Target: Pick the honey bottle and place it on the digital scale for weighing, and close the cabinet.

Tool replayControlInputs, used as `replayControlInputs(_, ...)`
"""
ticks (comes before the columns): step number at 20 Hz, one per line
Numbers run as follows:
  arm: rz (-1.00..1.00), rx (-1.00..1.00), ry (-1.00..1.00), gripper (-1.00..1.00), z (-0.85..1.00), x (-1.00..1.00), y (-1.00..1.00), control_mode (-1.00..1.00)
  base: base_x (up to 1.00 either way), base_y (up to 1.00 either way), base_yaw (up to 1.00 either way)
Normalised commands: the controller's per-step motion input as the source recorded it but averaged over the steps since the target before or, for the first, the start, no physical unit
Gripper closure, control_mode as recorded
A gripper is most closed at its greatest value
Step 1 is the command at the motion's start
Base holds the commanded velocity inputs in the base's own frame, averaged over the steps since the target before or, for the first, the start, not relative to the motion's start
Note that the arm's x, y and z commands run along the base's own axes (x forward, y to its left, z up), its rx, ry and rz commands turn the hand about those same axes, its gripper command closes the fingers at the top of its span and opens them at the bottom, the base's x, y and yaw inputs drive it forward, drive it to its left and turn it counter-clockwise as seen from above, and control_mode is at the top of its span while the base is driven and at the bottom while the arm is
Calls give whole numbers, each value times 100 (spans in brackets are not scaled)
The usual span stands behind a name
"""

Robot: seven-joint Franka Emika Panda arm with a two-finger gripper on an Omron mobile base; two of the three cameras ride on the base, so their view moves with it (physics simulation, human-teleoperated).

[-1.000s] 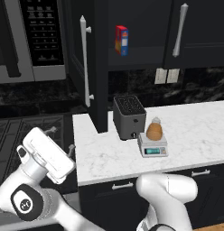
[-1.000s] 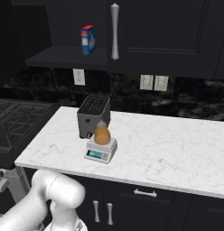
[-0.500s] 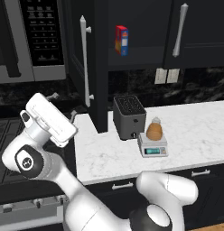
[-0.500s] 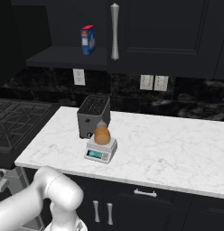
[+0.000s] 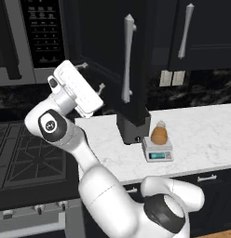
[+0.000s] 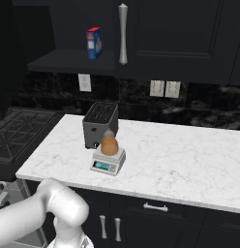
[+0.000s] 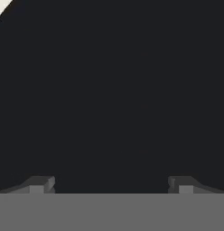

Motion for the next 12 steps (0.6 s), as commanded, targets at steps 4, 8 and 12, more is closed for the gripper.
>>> replayControlInputs(4,8,18,15,-100,18,87,-100,-100,0,0,0)
replayControlInputs(8,14,20,25,-100,4,100,-100,-100,0,0,0)
replayControlInputs(12,35,18,19,-100,0,95,-94,-100,0,0,0)
